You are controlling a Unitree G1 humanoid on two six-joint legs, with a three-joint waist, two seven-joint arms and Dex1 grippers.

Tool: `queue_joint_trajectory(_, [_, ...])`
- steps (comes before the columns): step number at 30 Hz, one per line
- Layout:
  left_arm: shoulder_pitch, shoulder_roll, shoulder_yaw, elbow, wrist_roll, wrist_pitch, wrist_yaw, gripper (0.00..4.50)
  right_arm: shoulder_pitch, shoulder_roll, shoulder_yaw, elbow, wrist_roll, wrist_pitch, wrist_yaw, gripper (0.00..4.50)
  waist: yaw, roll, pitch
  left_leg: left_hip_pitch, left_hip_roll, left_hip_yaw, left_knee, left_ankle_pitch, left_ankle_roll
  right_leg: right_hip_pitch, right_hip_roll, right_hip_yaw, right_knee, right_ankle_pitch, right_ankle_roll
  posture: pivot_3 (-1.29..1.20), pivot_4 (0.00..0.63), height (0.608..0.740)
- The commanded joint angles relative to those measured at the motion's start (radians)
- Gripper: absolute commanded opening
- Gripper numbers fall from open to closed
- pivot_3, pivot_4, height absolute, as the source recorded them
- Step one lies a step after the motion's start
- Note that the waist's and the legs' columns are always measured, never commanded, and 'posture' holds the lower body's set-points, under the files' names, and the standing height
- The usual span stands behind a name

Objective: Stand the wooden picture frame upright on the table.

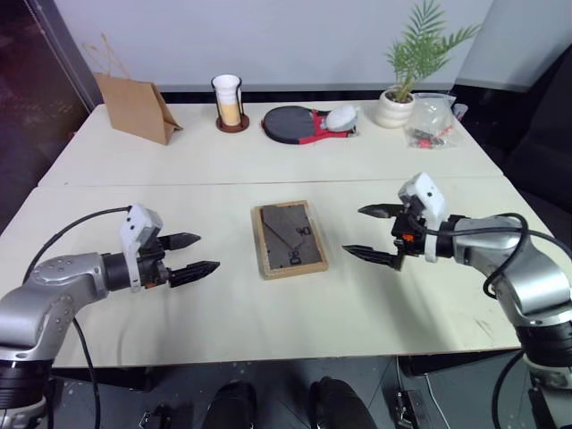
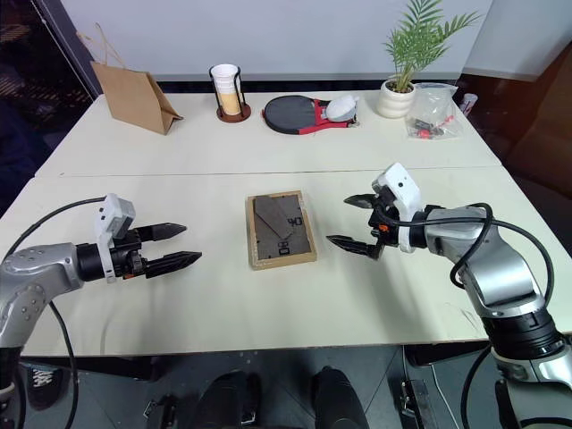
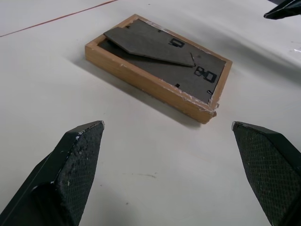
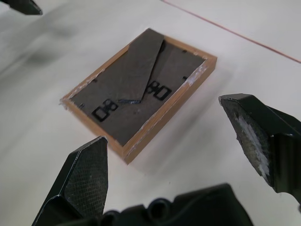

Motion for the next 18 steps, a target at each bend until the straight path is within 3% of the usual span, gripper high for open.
queue_joint_trajectory(1, [-0.003,-0.001,0.011,-0.021,0.010,-0.023,0.004,4.50,-0.015,0.004,-0.006,-0.009,-0.004,-0.007,-0.011,4.43,0.000,0.000,0.000,0.000,0.000,0.000,0.000,0.000,0.000,0.000,0.000,0.000,0.000,0.000,0.000,0.00,0.150,0.740])
queue_joint_trajectory(2, [-0.005,-0.004,0.012,-0.021,0.010,-0.023,0.004,4.50,-0.018,0.008,-0.002,-0.002,-0.006,-0.009,-0.014,4.43,0.000,0.000,0.000,0.000,0.000,0.000,0.000,0.000,0.000,0.000,0.000,0.000,0.000,0.000,0.000,0.00,0.150,0.740])
queue_joint_trajectory(5, [-0.025,-0.023,-0.006,-0.001,0.051,-0.049,0.035,3.70,-0.039,0.029,0.011,0.040,-0.030,-0.017,-0.045,3.66,0.000,0.000,0.000,0.000,0.000,0.000,0.000,0.000,0.000,0.000,0.000,0.000,0.000,0.000,0.000,0.00,0.150,0.740])
queue_joint_trajectory(12, [-0.102,-0.146,-0.137,0.056,0.227,-0.138,0.190,0.18,-0.080,0.123,0.109,0.182,-0.165,-0.076,-0.152,0.10,0.001,-0.001,0.000,0.000,-0.001,0.000,0.000,0.000,0.000,0.000,0.000,0.000,0.000,0.000,0.000,0.00,0.150,0.740])
queue_joint_trajectory(18, [-0.165,-0.279,-0.259,0.132,0.356,-0.180,0.295,0.08,-0.143,0.229,0.191,0.338,-0.273,-0.099,-0.239,0.04,-0.001,-0.001,-0.001,-0.001,-0.004,0.000,0.000,0.000,0.000,0.000,0.000,0.001,0.000,0.000,0.001,0.00,0.150,0.740])
